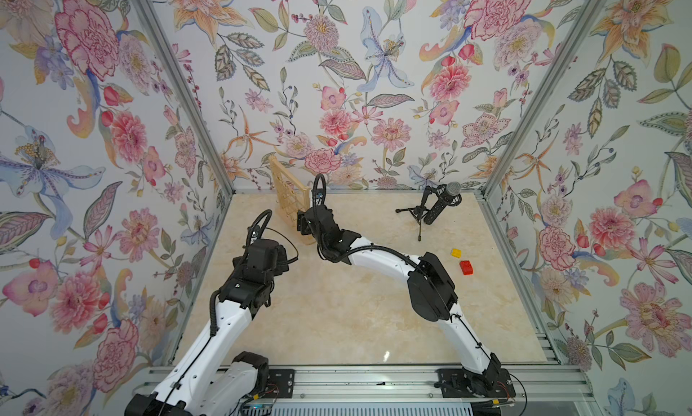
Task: Take the necklace off the jewelry display stand
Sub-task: Move the stand to the center of the board.
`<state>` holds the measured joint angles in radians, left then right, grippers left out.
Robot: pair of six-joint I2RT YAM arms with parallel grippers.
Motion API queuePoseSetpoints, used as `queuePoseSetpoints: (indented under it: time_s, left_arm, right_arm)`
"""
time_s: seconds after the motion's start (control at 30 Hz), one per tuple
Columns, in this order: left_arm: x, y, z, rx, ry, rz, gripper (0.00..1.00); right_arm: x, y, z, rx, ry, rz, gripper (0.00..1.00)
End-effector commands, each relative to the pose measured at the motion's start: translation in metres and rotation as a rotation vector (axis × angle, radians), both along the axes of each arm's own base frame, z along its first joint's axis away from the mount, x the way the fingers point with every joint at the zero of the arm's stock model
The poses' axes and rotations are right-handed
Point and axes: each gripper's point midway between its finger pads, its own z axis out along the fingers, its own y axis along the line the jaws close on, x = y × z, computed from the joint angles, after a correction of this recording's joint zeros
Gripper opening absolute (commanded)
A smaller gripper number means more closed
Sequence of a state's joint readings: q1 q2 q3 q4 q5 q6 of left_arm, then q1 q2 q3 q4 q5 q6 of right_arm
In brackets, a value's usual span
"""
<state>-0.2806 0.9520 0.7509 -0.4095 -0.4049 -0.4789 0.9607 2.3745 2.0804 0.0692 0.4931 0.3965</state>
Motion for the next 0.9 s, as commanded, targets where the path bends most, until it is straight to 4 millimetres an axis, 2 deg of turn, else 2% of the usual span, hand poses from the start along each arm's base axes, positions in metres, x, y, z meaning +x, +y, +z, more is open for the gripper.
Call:
queuePoseSetpoints:
  time_s: [0.0, 0.2, 0.37, 0.53, 0.87]
  left_arm:
    - [-0.003, 0.007, 0.004, 0.002, -0.019, 0.037, 0.99]
    - [-0.001, 0.004, 0.003, -0.008, -0.019, 0.015, 0.99]
    - [0.0, 0.002, 0.005, -0.023, -0.03, 0.004, 0.99]
    - [0.0, 0.0, 0.007, -0.03, -0.037, -0.005, 0.99]
    - [0.001, 0.001, 0.005, -0.025, -0.029, -0.003, 0.99]
  right_arm:
    - [0.008, -0.004, -0.004, -0.042, -0.016, -0.055, 0.74]
    - [0.017, -0.003, -0.002, -0.035, -0.032, -0.071, 0.73]
    - [0.024, -0.008, 0.0, -0.039, -0.043, -0.094, 0.67]
    - [0.027, -0.013, 0.006, -0.05, -0.057, -0.104, 0.68]
    - [0.039, -0.014, -0.002, -0.056, -0.057, -0.103, 0.69]
